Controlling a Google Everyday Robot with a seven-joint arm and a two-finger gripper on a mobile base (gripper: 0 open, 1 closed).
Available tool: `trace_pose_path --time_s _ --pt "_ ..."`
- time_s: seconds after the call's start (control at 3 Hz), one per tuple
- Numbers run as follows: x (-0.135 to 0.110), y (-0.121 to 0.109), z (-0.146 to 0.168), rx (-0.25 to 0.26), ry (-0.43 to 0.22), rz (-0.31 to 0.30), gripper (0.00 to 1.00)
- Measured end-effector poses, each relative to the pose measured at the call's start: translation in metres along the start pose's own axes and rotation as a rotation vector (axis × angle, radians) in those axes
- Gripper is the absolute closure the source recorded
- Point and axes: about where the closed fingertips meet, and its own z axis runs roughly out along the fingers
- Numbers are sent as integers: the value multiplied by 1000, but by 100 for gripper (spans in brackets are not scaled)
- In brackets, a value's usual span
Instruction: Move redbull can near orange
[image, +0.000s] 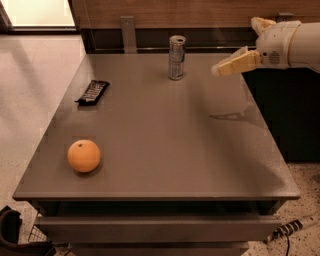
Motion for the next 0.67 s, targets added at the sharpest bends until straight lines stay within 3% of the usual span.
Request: trace_pose_path --time_s 0.67 --pt "33 -5 102 -89 -68 165 0"
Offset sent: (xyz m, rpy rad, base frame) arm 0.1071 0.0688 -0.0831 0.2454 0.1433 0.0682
